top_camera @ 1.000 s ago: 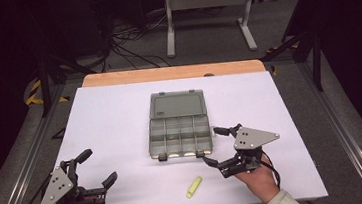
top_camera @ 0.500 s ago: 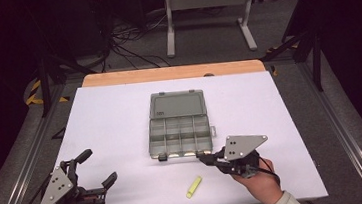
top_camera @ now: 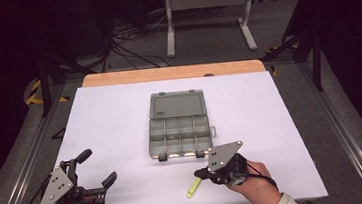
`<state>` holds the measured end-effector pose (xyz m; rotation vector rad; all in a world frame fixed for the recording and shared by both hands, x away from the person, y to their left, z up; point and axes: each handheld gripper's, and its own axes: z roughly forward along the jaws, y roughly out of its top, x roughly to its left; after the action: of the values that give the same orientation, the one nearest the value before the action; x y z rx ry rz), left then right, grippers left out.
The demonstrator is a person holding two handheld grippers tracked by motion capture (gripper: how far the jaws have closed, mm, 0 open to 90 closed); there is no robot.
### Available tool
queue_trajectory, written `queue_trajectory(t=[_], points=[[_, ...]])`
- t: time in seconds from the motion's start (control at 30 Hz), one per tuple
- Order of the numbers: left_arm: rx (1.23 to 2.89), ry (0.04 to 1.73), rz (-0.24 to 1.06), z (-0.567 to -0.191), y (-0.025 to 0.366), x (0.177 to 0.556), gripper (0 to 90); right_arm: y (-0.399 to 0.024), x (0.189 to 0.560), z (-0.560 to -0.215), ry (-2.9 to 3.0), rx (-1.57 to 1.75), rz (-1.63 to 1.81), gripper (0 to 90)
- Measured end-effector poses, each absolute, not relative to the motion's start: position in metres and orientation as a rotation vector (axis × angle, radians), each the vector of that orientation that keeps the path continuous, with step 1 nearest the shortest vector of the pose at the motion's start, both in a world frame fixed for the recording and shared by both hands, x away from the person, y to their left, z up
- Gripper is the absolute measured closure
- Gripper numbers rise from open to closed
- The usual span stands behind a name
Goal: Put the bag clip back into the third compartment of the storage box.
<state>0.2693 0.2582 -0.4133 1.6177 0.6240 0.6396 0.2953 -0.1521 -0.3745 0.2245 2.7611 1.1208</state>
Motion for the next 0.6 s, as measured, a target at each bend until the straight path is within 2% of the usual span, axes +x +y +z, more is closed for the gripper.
queue_trajectory(t=[0.6], points=[[1.616,0.624,0.639,-0.413,0.259,0.269,2.2,-0.131,0.297,-0.408,2.944,0.173,0.932,90.0]])
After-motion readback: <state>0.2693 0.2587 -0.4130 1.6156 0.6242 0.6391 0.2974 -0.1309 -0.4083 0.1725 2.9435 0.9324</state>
